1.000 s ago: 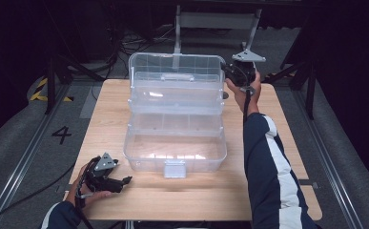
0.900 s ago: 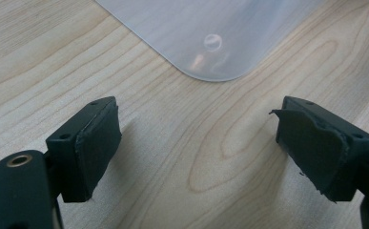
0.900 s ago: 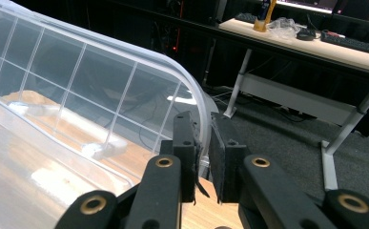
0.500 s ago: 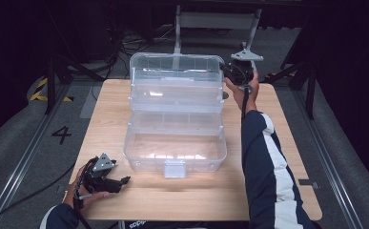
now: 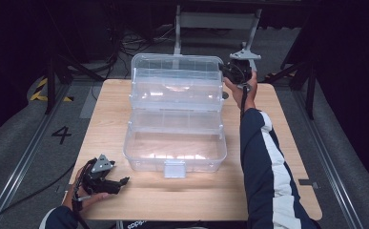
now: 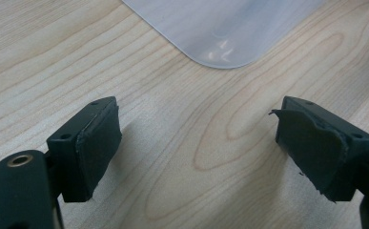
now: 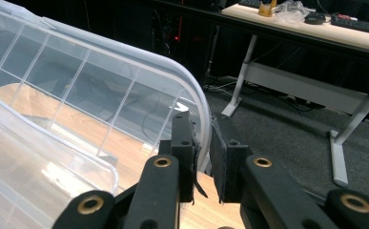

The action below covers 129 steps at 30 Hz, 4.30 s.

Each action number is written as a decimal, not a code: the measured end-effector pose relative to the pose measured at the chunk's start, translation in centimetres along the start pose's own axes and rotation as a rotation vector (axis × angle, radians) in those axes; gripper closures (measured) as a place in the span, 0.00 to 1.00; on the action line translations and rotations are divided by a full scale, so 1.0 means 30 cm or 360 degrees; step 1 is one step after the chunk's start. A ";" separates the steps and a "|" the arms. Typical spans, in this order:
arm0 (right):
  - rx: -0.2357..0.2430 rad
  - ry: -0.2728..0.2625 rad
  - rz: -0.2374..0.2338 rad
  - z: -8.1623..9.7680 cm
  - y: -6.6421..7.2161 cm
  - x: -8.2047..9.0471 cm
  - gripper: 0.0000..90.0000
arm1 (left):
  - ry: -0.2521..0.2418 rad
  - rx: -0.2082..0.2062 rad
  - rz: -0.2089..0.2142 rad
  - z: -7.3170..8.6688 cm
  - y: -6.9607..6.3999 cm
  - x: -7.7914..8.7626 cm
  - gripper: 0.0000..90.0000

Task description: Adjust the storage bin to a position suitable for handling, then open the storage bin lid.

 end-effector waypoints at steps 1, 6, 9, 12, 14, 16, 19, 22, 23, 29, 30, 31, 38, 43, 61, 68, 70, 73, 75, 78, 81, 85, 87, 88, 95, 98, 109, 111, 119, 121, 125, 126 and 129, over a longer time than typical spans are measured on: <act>-0.0001 0.0006 -0.0002 0.000 0.000 -0.001 0.90 | 0.0002 0.0005 -0.0001 0.001 -0.001 0.001 0.17; 0.0022 0.0036 0.0008 0.002 0.004 -0.022 0.90 | 0.0003 0.0001 0.0002 0.001 -0.001 0.002 0.17; 0.0003 0.0038 0.0008 0.011 0.003 -0.032 0.90 | 0.0005 0.0005 -0.0006 0.002 -0.001 0.003 0.17; 0.0009 0.0047 0.0009 0.017 0.002 -0.044 0.90 | 0.0004 0.0008 -0.0006 0.002 -0.001 0.003 0.17; 0.0020 0.0047 0.0006 0.019 0.002 -0.050 0.90 | 0.0005 0.0008 -0.0005 0.002 -0.001 0.003 0.17; 0.0012 0.0059 0.0001 0.026 0.001 -0.059 0.90 | -0.0006 0.0016 0.0000 -0.001 -0.001 -0.001 0.17; -0.0004 0.0081 -0.0008 0.033 0.002 -0.074 0.90 | -0.0007 0.0012 0.0000 -0.001 0.000 -0.001 0.17; 0.0012 0.0095 -0.0006 0.036 0.003 -0.085 0.90 | -0.0013 0.0011 -0.0008 -0.002 0.001 -0.001 0.17; 0.0020 0.0104 -0.0007 0.039 0.004 -0.091 0.90 | -0.0017 0.0030 -0.0003 0.000 -0.003 -0.002 0.17; 0.0008 0.0141 -0.0005 0.066 0.005 -0.120 0.90 | -0.0006 0.0018 -0.0008 0.000 -0.001 0.000 0.17; 0.0017 0.0146 -0.0001 0.068 0.006 -0.124 0.90 | -0.0009 0.0024 -0.0007 0.000 -0.002 0.000 0.17; 0.0024 0.0156 0.0001 0.071 0.008 -0.128 0.90 | -0.0005 0.0026 -0.0003 0.000 -0.002 0.001 0.17; 0.0042 0.0221 0.0006 0.089 0.011 -0.154 0.90 | -0.0001 0.0021 -0.0010 0.001 -0.001 0.003 0.17; 0.0041 0.0268 -0.0016 0.112 0.008 -0.168 0.90 | 0.0001 0.0019 -0.0010 0.001 0.000 0.003 0.17; -0.0006 0.0269 0.0017 0.147 0.015 -0.182 0.91 | -0.0003 0.0030 -0.0006 0.003 -0.002 0.004 0.17; -0.0007 0.0252 0.0003 0.145 0.011 -0.174 0.92 | -0.0008 0.0027 -0.0011 0.003 -0.002 0.003 0.17; -0.0009 0.0235 -0.0004 0.140 0.006 -0.168 0.94 | -0.0009 0.0027 -0.0011 0.003 -0.002 0.003 0.17; 0.0004 0.0230 -0.0003 0.136 0.002 -0.158 0.94 | -0.0008 0.0027 -0.0010 0.003 -0.002 0.003 0.17; -0.0003 0.0227 -0.0006 0.133 0.000 -0.150 0.94 | -0.0009 0.0028 -0.0011 0.003 -0.002 0.003 0.17; 0.0028 0.0223 0.0008 0.134 -0.002 -0.139 0.93 | -0.0005 0.0027 -0.0008 0.003 -0.002 0.003 0.17; 0.0037 0.0219 0.0004 0.136 -0.009 -0.117 0.93 | -0.0004 0.0025 -0.0011 0.003 -0.001 0.003 0.17; 0.0068 0.0209 0.0004 0.136 -0.024 -0.079 0.93 | -0.0006 0.0026 -0.0013 0.003 -0.001 0.003 0.17; 0.0072 0.0199 0.0002 0.134 -0.032 -0.057 0.93 | -0.0004 0.0023 -0.0019 0.002 0.001 0.003 0.17; 0.0067 0.0188 -0.0004 0.134 -0.036 -0.046 0.93 | -0.0010 0.0026 -0.0019 0.002 0.001 0.002 0.17; 0.0115 0.0163 -0.0028 0.142 -0.053 0.022 0.93 | -0.0002 0.0033 -0.0021 0.002 -0.001 0.003 0.17; 0.0142 0.0146 -0.0047 0.143 -0.057 0.052 0.93 | -0.0002 0.0034 -0.0022 0.002 -0.001 0.003 0.17; 0.0297 0.0108 -0.0060 0.161 -0.086 0.181 0.93 | -0.0012 0.0049 -0.0043 0.010 -0.001 0.008 0.17; 0.0292 0.0103 -0.0076 0.169 -0.097 0.206 0.93 | -0.0021 0.0056 -0.0041 0.011 -0.002 0.008 0.17; 0.0323 0.0092 -0.0122 0.204 -0.117 0.287 0.93 | -0.0023 0.0055 -0.0076 0.012 0.006 0.014 0.18; 0.0334 0.0083 -0.0127 0.215 -0.125 0.311 0.93 | -0.0024 0.0054 -0.0079 0.012 0.006 0.014 0.17; 0.0336 0.0074 -0.0138 0.243 -0.148 0.363 0.93 | -0.0021 0.0057 -0.0078 0.012 0.007 0.014 0.17; 0.0336 0.0079 -0.0145 0.251 -0.153 0.373 0.93 | -0.0020 0.0059 -0.0079 0.012 0.007 0.014 0.17; 0.0342 0.0079 -0.0145 0.271 -0.164 0.399 0.93 | -0.0018 0.0066 -0.0076 0.012 0.007 0.013 0.17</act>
Point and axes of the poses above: each handheld gripper's, and its own axes: x roughly backward along the jaws, z roughly out of its underside, y roughly to its left, the point moved 5 cm from there along -x, roughly forward along the jaws, and after that the axes turned 15 degrees about z, right-handed, at the moved point
